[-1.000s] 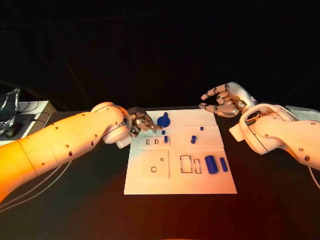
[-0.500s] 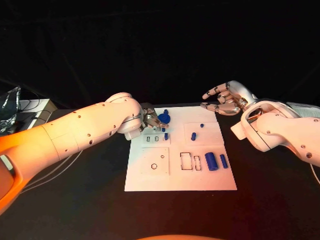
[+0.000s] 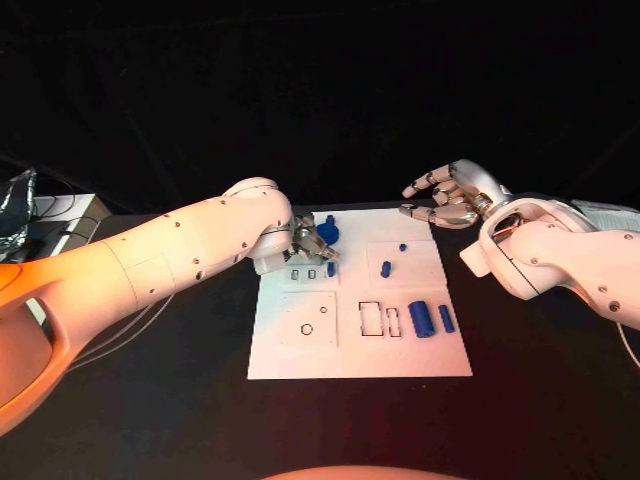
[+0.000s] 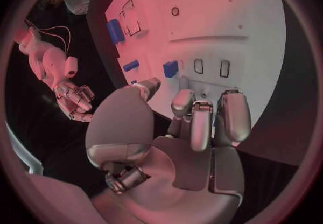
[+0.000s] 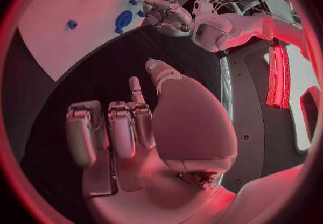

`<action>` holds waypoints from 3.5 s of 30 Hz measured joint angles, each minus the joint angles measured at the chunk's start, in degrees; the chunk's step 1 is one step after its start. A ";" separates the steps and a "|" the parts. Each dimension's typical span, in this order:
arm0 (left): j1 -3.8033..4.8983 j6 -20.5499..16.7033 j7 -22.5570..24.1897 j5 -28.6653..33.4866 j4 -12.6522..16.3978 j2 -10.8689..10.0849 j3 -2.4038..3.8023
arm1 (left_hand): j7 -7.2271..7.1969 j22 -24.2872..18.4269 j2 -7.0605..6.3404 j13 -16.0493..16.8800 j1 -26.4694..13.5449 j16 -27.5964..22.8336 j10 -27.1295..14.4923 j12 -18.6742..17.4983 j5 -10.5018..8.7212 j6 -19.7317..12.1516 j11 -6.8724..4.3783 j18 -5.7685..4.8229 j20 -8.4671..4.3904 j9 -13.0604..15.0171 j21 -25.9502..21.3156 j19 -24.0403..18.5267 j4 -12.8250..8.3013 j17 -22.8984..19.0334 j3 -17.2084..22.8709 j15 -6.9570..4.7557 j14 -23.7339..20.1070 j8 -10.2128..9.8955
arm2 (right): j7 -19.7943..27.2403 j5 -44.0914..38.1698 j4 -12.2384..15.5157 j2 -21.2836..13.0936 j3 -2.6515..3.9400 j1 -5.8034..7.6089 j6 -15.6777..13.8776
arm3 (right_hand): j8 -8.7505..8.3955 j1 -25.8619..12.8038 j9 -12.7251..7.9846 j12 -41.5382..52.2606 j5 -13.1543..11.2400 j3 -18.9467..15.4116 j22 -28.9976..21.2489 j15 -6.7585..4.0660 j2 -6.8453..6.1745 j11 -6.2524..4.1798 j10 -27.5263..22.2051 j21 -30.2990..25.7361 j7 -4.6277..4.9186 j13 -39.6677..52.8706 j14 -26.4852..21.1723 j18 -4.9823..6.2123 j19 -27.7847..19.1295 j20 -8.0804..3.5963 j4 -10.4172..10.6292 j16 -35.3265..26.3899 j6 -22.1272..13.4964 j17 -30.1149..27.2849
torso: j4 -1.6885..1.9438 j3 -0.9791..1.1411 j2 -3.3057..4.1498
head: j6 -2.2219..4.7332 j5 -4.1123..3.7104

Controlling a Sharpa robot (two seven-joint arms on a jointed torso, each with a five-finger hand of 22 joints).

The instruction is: Assemble the parts on the task board

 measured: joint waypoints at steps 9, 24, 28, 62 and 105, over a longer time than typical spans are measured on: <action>0.13 2.28 -0.63 -0.10 -1.79 1.15 -0.24 | 0.00 -0.24 0.00 -0.61 0.00 0.00 -0.70 -0.55 0.00 -0.42 0.05 0.00 0.00 0.05 0.00 0.00 0.00 0.00 0.00 0.00 0.00 0.00 | -0.33 -0.31 -0.01 0.11 0.00 0.00 0.17 | 0.00 0.00 0.06 0.00 0.00 0.00 -0.01 0.00 0.00 0.00 0.00 0.00 0.00 0.01 0.00 0.00 0.00 0.00 0.00 0.00 0.00 0.00 | 0.03 -0.04 0.10 | -0.38 -0.03; 0.17 3.84 -0.75 -0.15 -1.92 1.81 -0.27 | 0.00 -0.32 0.22 -1.07 -0.22 0.00 -1.12 -0.76 0.00 -0.42 0.05 0.00 0.03 0.10 0.00 -0.04 0.00 -0.01 0.00 0.00 0.00 0.00 | -0.59 -0.48 -0.37 0.54 0.00 0.00 0.40 | 0.00 0.00 0.12 0.00 0.00 0.00 -0.02 0.00 0.00 0.00 0.00 -0.26 0.00 0.00 0.00 0.00 0.00 0.00 0.00 0.00 0.01 -0.01 | 0.14 -0.04 0.10 | -0.93 0.09; 0.17 4.20 -0.73 -0.15 -2.00 1.88 -0.27 | 0.02 -0.32 0.23 -1.12 -0.22 0.00 -1.11 -0.76 0.00 -0.44 0.05 0.00 0.22 0.30 0.00 -0.22 -0.18 -0.01 0.17 0.00 0.00 0.00 | -0.67 -0.48 -0.47 0.63 0.00 0.00 0.52 | 0.00 0.00 0.12 0.00 0.00 0.00 -0.02 0.00 0.00 0.00 0.00 -0.26 -0.01 -0.01 0.00 0.00 0.00 0.00 0.00 0.00 0.01 -0.01 | 0.14 -0.05 0.10 | -0.95 0.13; 0.17 5.12 0.37 2.70 -2.86 2.30 -0.54 | -2.08 -0.84 -1.88 -4.41 2.29 0.28 -2.21 -3.79 7.47 -2.43 -2.52 0.01 -0.84 9.65 0.00 -1.25 -7.93 -0.02 23.58 -1.75 0.11 7.34 | -1.55 -0.61 -1.89 2.02 0.00 -0.01 1.33 | 0.00 0.00 0.32 -0.01 0.00 0.00 -0.04 0.00 0.00 0.00 0.00 -0.54 -0.01 -0.03 0.00 0.00 0.00 0.00 0.33 0.00 0.02 -0.02 | 0.14 -0.02 0.17 | -1.88 0.09; 0.12 -1.69 0.22 1.29 2.30 -2.82 -2.74 | -1.42 3.06 -2.11 -4.00 -1.81 0.77 3.54 -2.70 13.21 -0.19 -4.77 -0.91 -2.77 9.65 1.33 1.34 -9.20 -0.02 22.44 -3.79 0.11 10.34 | -1.80 -0.62 -2.12 1.34 -0.07 -0.08 1.75 | 0.00 0.00 0.45 -0.21 0.00 -0.15 -0.01 0.00 0.00 0.00 0.00 -0.53 -0.02 -0.01 0.00 0.00 0.00 0.00 0.48 0.00 -0.38 -0.03 | 0.26 -0.02 0.28 | -2.40 0.79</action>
